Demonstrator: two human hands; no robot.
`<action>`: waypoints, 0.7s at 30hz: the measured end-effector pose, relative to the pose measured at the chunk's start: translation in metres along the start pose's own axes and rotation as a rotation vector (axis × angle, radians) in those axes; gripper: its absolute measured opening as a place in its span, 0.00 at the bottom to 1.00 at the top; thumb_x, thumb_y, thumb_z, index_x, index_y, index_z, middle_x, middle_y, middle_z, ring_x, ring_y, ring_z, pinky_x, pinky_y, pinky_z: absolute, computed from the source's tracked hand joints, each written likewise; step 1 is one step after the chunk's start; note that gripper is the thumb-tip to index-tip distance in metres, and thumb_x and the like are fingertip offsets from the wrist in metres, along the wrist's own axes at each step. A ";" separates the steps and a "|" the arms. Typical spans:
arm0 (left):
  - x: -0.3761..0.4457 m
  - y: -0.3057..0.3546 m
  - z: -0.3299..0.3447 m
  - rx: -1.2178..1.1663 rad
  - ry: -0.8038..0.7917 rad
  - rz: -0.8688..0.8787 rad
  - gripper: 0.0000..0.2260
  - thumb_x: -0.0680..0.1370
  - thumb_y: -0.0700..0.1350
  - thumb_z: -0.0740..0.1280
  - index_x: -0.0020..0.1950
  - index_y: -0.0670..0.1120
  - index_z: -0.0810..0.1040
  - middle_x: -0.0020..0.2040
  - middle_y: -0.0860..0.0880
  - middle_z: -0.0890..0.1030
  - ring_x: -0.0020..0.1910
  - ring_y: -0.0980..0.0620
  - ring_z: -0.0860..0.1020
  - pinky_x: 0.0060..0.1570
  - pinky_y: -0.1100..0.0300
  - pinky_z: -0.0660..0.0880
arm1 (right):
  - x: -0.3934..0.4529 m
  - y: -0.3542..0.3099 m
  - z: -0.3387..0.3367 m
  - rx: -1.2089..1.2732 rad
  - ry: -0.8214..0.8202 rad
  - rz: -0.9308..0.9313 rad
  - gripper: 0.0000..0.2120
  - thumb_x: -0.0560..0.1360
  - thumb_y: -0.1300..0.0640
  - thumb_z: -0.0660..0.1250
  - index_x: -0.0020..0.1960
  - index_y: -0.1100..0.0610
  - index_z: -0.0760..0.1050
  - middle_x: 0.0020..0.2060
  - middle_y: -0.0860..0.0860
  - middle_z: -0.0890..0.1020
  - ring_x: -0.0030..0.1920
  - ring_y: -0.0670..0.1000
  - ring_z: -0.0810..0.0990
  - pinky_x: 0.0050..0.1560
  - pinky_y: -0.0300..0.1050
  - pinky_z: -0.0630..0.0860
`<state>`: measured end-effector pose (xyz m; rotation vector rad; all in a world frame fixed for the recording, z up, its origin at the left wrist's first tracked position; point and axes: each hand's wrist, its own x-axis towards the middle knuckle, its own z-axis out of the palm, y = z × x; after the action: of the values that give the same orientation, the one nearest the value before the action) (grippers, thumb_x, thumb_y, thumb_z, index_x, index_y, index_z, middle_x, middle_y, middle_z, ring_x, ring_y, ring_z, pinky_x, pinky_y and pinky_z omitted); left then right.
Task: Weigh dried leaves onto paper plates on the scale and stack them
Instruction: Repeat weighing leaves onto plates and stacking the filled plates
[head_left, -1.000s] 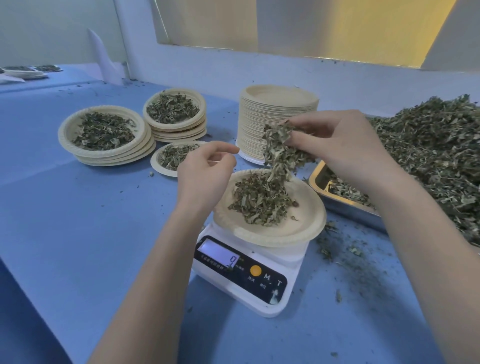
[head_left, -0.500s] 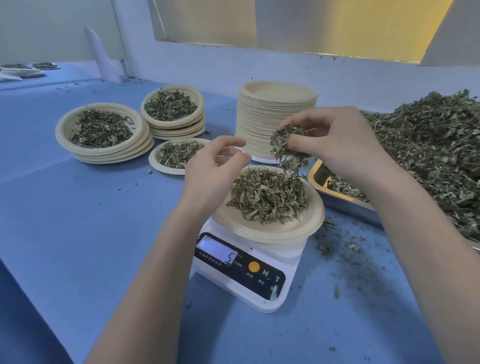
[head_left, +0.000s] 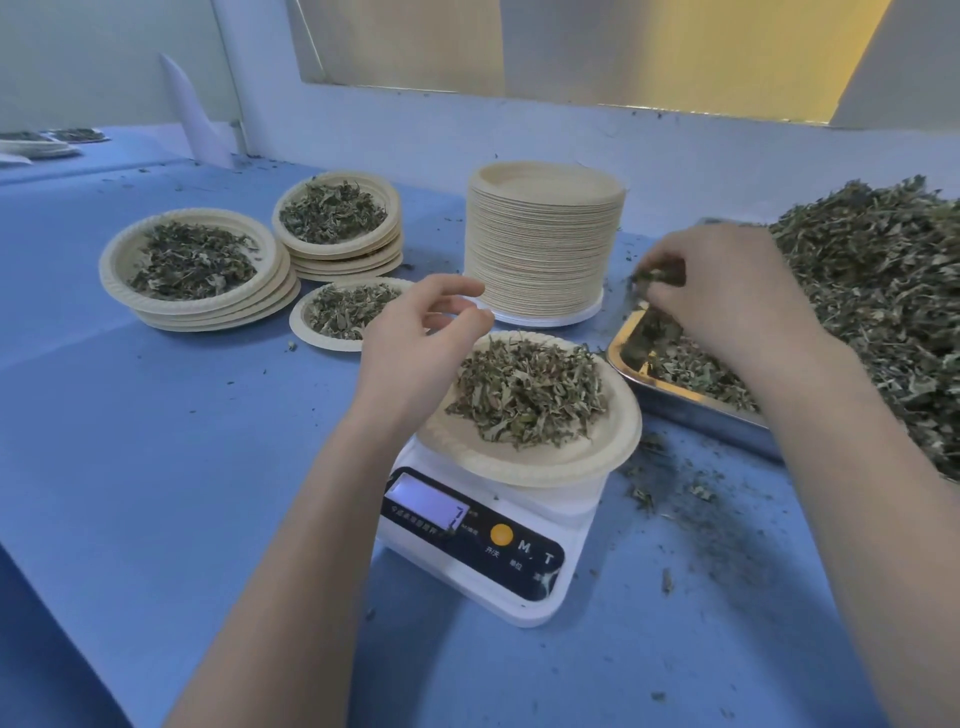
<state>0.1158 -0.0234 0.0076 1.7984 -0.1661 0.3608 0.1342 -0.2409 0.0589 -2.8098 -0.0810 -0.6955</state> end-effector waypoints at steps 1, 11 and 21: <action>0.000 0.000 0.000 0.002 0.000 0.003 0.15 0.66 0.52 0.66 0.51 0.55 0.81 0.42 0.58 0.80 0.44 0.61 0.77 0.50 0.65 0.72 | -0.001 0.004 0.000 -0.098 -0.099 0.028 0.17 0.72 0.54 0.71 0.60 0.52 0.78 0.55 0.57 0.80 0.56 0.57 0.76 0.53 0.45 0.71; 0.001 -0.006 0.000 0.011 0.011 0.005 0.13 0.67 0.51 0.67 0.51 0.55 0.80 0.44 0.57 0.81 0.45 0.62 0.77 0.48 0.66 0.72 | -0.009 -0.027 0.008 0.251 -0.376 -0.210 0.10 0.74 0.46 0.67 0.55 0.42 0.79 0.40 0.35 0.78 0.41 0.33 0.73 0.38 0.21 0.66; 0.006 -0.024 -0.011 0.114 -0.399 -0.388 0.29 0.71 0.66 0.64 0.68 0.54 0.70 0.68 0.56 0.71 0.64 0.56 0.70 0.66 0.54 0.63 | -0.019 -0.003 -0.001 0.221 -1.084 -0.156 0.71 0.49 0.41 0.82 0.74 0.38 0.33 0.75 0.37 0.49 0.67 0.32 0.52 0.63 0.32 0.52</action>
<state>0.1269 -0.0061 -0.0099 1.9495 -0.0723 -0.2723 0.1169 -0.2380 0.0512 -2.6219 -0.5189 0.8135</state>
